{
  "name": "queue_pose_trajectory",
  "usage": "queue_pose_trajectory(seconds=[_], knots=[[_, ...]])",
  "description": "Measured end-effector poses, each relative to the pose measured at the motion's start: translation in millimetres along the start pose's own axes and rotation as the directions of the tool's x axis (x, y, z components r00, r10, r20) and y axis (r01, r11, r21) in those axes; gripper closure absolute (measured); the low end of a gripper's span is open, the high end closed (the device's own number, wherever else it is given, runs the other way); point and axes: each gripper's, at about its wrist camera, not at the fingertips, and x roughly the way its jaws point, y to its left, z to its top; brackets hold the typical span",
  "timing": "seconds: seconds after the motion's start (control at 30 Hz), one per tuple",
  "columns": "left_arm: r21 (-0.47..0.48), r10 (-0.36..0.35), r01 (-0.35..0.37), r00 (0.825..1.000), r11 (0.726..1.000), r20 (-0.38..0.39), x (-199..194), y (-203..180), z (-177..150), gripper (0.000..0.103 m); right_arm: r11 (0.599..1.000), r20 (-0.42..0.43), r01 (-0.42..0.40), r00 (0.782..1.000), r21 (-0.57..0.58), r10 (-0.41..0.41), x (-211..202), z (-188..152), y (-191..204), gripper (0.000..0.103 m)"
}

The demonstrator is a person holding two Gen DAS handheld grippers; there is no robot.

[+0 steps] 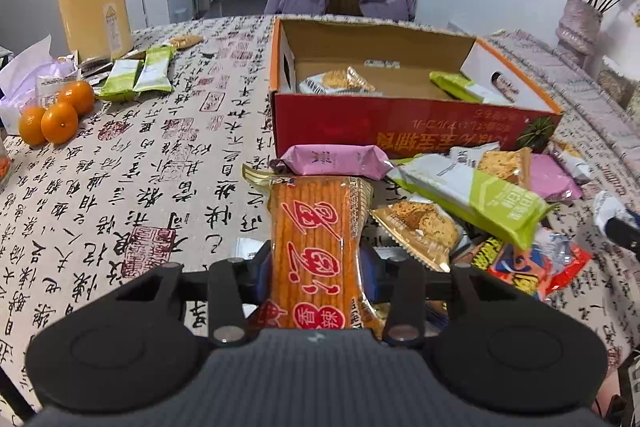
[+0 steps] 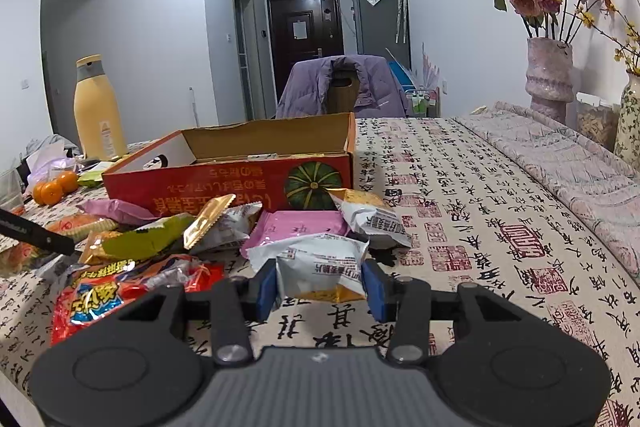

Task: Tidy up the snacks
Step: 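Grasp the orange stick-snack packet with the left gripper while the right gripper holds the white sachet, then carry the white sachet and orange packet into the box and open both grippers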

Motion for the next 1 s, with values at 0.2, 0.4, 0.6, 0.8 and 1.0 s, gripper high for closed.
queue_pose_trajectory(seconds=[0.2, 0.4, 0.6, 0.8, 1.0], knots=[[0.009, 0.023, -0.024, 0.996, 1.000, 0.086, -23, -3, -8, 0.060, 1.000, 0.010, -0.005, 1.000, -0.011, 0.005, -4, 1, 6, 0.059], [0.010, 0.012, -0.014, 0.982, 1.000, 0.191, -47, -12, -3, 0.060, 1.000, 0.031, -0.011, 0.999, -0.018, 0.012, -7, 7, 11, 0.059], [0.031, -0.012, 0.005, 0.969, 1.000, 0.248, -53, -27, 10, 0.060, 0.999, 0.057, -0.023, 0.998, -0.025, 0.024, -5, 18, 17, 0.059], [0.050, -0.012, -0.002, 0.959, 0.999, 0.285, -45, -43, 25, 0.060, 0.999, 0.091, -0.039, 0.995, -0.034, 0.042, 2, 37, 25, 0.059], [0.054, -0.014, -0.004, 0.942, 0.999, 0.334, -35, -57, 45, 0.060, 0.998, 0.135, -0.051, 0.989, -0.039, 0.056, 16, 62, 33, 0.059]])
